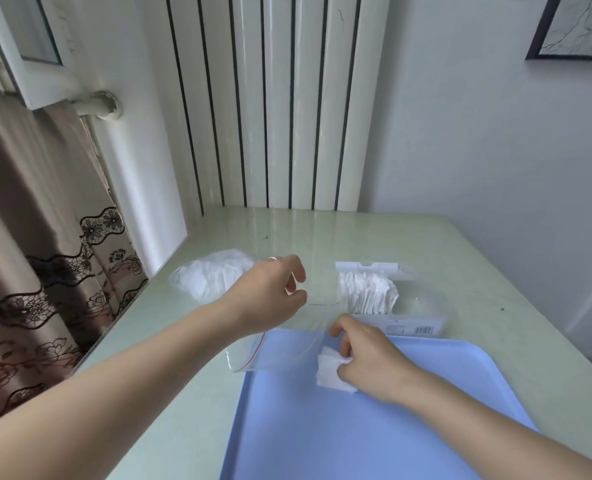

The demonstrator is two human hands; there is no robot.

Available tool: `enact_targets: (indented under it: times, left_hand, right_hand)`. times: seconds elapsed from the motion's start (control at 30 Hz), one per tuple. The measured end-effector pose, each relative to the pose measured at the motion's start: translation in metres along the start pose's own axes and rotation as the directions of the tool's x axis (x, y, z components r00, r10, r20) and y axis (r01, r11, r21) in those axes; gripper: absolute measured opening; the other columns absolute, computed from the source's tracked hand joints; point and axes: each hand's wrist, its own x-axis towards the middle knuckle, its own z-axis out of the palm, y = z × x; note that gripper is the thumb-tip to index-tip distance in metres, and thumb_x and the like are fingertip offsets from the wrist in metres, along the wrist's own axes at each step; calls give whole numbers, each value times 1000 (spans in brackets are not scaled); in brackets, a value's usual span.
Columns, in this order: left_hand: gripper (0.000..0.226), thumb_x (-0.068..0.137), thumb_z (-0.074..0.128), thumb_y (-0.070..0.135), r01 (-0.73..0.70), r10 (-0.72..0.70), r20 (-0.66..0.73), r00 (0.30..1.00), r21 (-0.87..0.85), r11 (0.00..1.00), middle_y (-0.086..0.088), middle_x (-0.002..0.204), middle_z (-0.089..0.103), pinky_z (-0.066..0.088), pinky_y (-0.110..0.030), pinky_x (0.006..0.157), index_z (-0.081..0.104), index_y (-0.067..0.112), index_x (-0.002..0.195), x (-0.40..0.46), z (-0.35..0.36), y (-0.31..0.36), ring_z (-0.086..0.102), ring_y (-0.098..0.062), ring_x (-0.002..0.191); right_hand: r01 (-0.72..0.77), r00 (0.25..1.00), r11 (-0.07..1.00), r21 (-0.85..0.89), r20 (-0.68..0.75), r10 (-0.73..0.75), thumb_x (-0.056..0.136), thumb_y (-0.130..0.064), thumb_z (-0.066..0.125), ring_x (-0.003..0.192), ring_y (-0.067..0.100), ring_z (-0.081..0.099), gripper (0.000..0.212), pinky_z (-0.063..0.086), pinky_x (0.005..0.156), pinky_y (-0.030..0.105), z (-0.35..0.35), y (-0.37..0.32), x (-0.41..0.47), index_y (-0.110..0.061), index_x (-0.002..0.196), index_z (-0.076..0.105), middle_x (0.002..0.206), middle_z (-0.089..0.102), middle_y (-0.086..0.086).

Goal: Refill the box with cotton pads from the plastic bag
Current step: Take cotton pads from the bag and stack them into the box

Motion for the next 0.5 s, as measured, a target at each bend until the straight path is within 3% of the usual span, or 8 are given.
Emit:
enact_targets:
  times: [0.13,0.23,0.3,0.4,0.5]
  left_hand:
    - [9,90,61,29,-47,49,20,999,-76,996,8,88,63,52,-28,71,60,26,98,-1,-8,5,60,-13,78]
    - [14,83,59,38,27,10,146,989,-255,967,8,94,69,56,-37,83,63,33,95,-2,-19,11,67,-16,88]
    - [24,78,55,36,93,2,249,969,-372,924,4,98,70,55,-39,90,65,27,98,-2,-26,15,67,-18,95]
    - [26,80,59,29,144,19,318,948,-484,863,0,97,69,55,-40,94,63,15,101,-2,-33,18,67,-19,98]
    - [18,87,64,11,136,-15,239,971,-502,854,-8,105,71,58,-41,89,61,10,104,1,-34,15,72,-22,93]
  right_hand:
    - [-69,998,956,284,25,64,74,-1,67,79,14,58,43,47,65,26,-23,-9,0,-21,110,55,101,62,2]
    - [-87,996,812,577,75,54,78,7,66,82,17,63,38,51,69,25,-49,-26,-2,-12,110,60,100,66,9]
    - [-77,996,688,722,80,27,80,11,63,85,19,65,36,53,72,28,-64,-39,-3,-7,111,61,100,67,12]
    - [-39,999,550,834,45,4,83,11,61,89,22,68,33,57,74,29,-77,-56,1,-2,114,59,104,71,17]
    - [-22,1000,468,884,18,12,86,9,62,90,25,71,30,60,77,30,-75,-71,7,1,115,57,108,69,24]
